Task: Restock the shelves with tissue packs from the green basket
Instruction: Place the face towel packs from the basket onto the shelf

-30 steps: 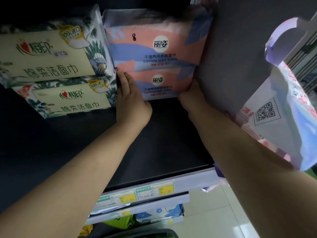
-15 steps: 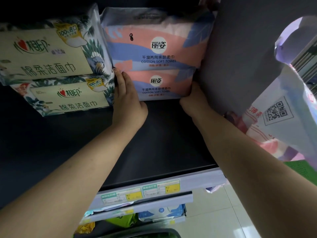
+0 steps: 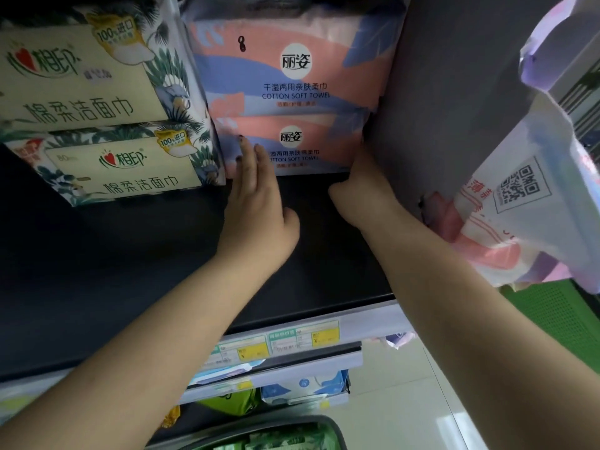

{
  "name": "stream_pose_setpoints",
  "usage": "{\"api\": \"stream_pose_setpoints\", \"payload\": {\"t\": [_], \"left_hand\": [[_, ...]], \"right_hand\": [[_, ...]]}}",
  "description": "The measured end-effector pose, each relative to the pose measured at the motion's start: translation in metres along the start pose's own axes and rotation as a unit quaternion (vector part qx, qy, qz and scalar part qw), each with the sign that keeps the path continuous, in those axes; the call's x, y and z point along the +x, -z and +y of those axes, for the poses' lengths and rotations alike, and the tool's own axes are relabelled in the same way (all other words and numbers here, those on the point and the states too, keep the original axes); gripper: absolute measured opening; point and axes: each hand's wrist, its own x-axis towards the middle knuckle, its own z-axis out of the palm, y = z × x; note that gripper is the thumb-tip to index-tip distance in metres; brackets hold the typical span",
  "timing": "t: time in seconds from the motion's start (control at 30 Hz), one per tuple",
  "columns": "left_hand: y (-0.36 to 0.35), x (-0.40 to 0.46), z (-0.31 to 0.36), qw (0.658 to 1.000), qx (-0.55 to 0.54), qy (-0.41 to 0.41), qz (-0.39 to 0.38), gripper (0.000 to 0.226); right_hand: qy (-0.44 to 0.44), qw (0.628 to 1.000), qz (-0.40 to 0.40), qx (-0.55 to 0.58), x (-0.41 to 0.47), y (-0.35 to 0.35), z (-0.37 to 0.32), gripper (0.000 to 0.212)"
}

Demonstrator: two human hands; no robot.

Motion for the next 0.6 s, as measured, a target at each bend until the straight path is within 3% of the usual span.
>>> {"api": "stream_pose_setpoints", "payload": {"t": [0.13, 0.2, 0.27, 0.4, 0.6], "left_hand": [[0.01, -0.066, 0.01, 0.995, -0.015, -0.093, 0.018, 0.076], [0.012, -0.098, 0.005, 0.987, 0.001, -0.149, 0.063, 0.073], [0.009, -0.124, -0.004, 0.979, 0.024, -0.185, 0.084, 0.069], [-0.004, -0.161, -0.021, 0.978, 0.05, -0.189, 0.073, 0.066], [-0.028, -0.211, -0.044, 0.985, 0.04, -0.164, 0.026, 0.065]], "right_hand": [[0.168, 0.978, 0.101, 0.07, -0.073, 0.01, -0.011, 0.066], [0.24, 0.955, 0.162, 0.057, -0.109, 0.008, -0.005, 0.065], [0.274, 0.945, 0.175, 0.033, -0.142, 0.0, 0.008, 0.065], [0.292, 0.944, 0.152, 0.001, -0.194, -0.021, 0.042, 0.056], [0.227, 0.968, 0.105, -0.027, -0.244, -0.058, 0.082, 0.047]]}}
